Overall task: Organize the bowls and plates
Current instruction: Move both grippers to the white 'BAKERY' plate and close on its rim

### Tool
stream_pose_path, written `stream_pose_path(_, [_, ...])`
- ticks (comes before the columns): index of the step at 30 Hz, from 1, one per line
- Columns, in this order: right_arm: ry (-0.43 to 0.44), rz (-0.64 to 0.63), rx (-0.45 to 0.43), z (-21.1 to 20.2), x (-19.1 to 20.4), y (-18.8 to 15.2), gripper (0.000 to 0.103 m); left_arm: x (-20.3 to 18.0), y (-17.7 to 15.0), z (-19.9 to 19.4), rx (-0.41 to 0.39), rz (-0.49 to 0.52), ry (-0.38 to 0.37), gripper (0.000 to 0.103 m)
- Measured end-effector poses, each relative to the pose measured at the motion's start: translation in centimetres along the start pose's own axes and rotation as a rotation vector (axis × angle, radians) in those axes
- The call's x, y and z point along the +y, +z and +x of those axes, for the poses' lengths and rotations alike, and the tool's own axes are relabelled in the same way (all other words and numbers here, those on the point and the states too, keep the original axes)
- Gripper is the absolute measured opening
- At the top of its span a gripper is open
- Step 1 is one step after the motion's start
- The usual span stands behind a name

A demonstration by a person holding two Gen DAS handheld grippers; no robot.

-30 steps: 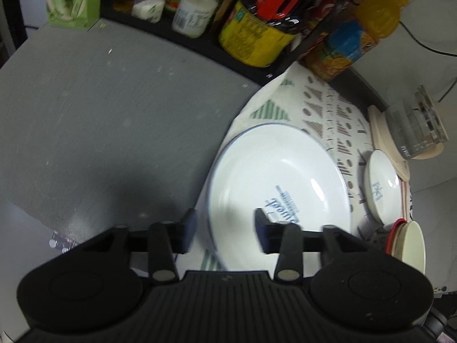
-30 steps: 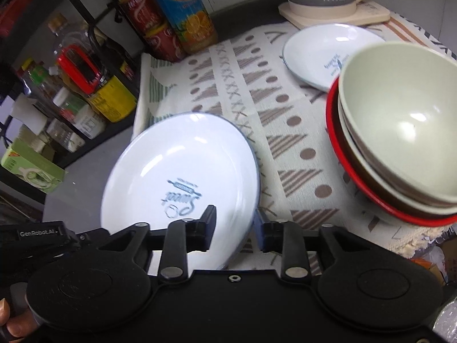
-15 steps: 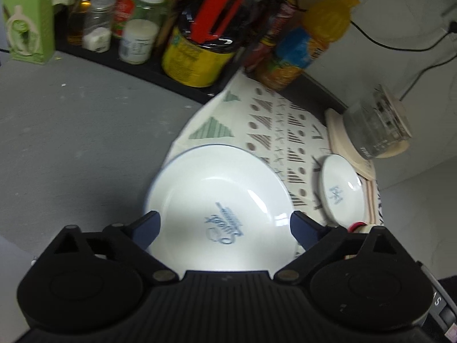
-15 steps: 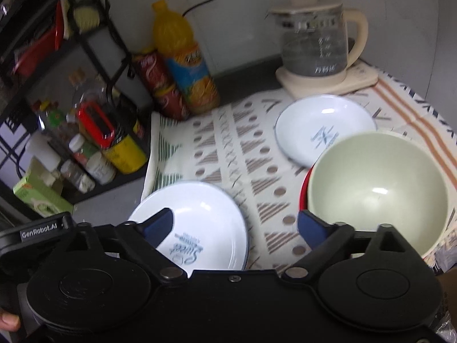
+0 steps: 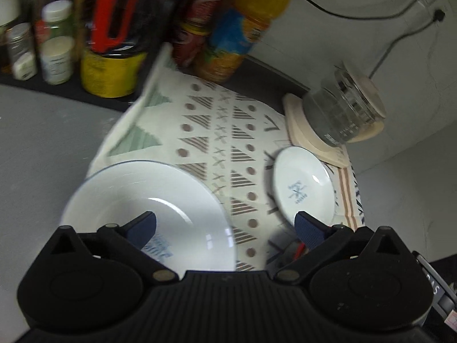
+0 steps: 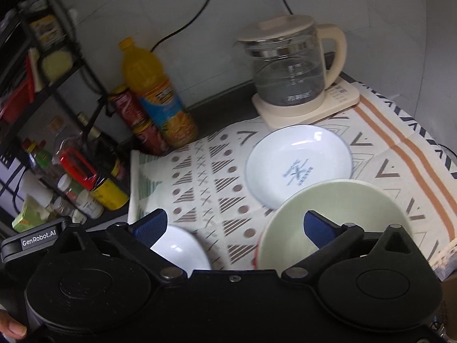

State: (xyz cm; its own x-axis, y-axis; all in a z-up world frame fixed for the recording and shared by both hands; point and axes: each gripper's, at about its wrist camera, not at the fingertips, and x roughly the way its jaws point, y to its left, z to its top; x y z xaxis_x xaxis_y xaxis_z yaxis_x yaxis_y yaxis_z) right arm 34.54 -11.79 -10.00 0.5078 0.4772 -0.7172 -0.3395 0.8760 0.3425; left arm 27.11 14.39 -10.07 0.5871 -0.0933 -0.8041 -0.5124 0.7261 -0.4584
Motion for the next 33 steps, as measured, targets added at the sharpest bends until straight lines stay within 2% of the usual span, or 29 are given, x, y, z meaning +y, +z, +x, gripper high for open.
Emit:
stream_pose_path(10, [-0.057, 0.064, 0.029, 1.6, -5.1, 3.2, 0.103, -3.5, 1.1, 4.3, 0.052, -0.011, 0.015, 0.102])
stream_pose_path(16, [-0.077, 0.093, 0.079, 3.4, -8.2, 4.6, 0.102, -5.5, 1.8, 7.6, 0.088, -0.004, 0.02, 0.1])
stream_pose_path(19, [-0.077, 0.102, 0.099, 4.2, -9.5, 5.2, 0.1, -6.1, 2.0, 9.4, 0.116, -0.012, 0.021, 0.099])
stream_pose_path(23, [-0.067, 0.117, 0.135, 5.7, -11.2, 6.1, 0.09, -6.6, 2.4, 11.3, 0.131, -0.026, 0.022, 0.098])
stream_pose_path(30, [-0.045, 0.155, 0.21, 8.5, -13.8, 7.2, 0.078, -6.8, 2.9, 14.2, 0.163, -0.067, 0.03, 0.084])
stream_pose_path(33, [-0.041, 0.168, 0.233, 9.5, -14.8, 7.4, 0.075, -7.0, 3.0, 15.4, 0.178, -0.084, 0.037, 0.074])
